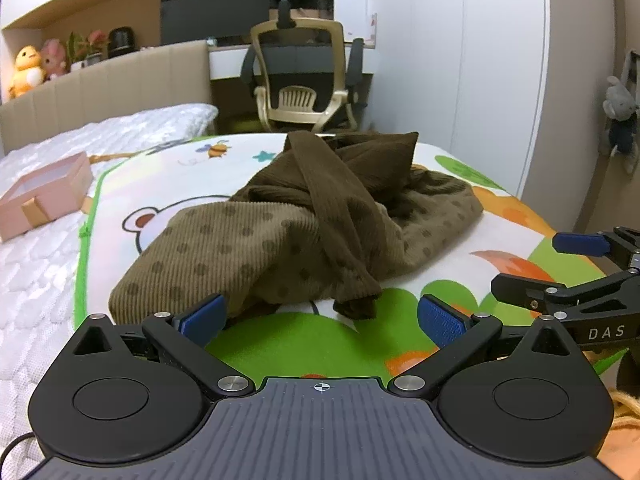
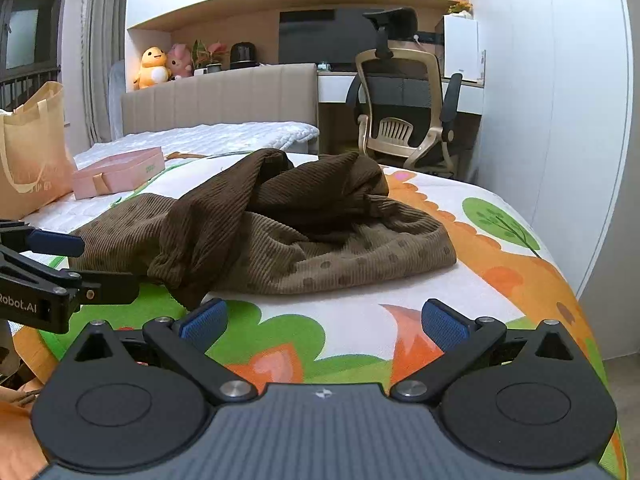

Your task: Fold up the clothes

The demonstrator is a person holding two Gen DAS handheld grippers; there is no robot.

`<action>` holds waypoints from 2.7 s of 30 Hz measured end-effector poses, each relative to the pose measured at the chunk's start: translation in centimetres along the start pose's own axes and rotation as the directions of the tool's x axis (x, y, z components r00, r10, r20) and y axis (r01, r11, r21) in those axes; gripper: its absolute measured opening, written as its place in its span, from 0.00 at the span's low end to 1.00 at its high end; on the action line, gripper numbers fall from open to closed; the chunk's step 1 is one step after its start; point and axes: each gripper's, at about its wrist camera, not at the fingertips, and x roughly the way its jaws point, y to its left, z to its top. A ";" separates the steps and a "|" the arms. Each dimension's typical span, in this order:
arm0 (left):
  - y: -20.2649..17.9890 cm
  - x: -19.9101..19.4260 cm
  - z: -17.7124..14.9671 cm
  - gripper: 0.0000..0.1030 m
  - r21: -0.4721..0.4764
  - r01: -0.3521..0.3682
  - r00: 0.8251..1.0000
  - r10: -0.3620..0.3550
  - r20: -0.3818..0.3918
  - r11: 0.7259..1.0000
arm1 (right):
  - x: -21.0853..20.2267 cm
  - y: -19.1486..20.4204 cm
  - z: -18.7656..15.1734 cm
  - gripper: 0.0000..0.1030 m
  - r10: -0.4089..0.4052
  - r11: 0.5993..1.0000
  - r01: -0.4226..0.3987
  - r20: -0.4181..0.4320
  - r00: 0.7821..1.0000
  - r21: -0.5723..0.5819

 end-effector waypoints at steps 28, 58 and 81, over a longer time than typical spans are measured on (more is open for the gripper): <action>0.1 0.6 -0.4 1.00 -0.018 0.017 0.999 -0.017 -0.048 1.000 | 0.2 0.2 -0.2 1.00 -0.004 1.000 0.004 -0.016 1.000 0.003; -0.1 0.6 -0.4 1.00 -0.014 0.024 0.998 -0.025 -0.059 1.000 | -0.1 0.1 -0.1 1.00 -0.006 1.000 0.006 -0.014 1.000 0.004; -0.3 0.8 -0.3 1.00 -0.010 0.024 0.997 -0.025 -0.072 1.000 | 0.1 0.1 -0.1 1.00 -0.002 1.000 0.002 -0.028 1.000 0.016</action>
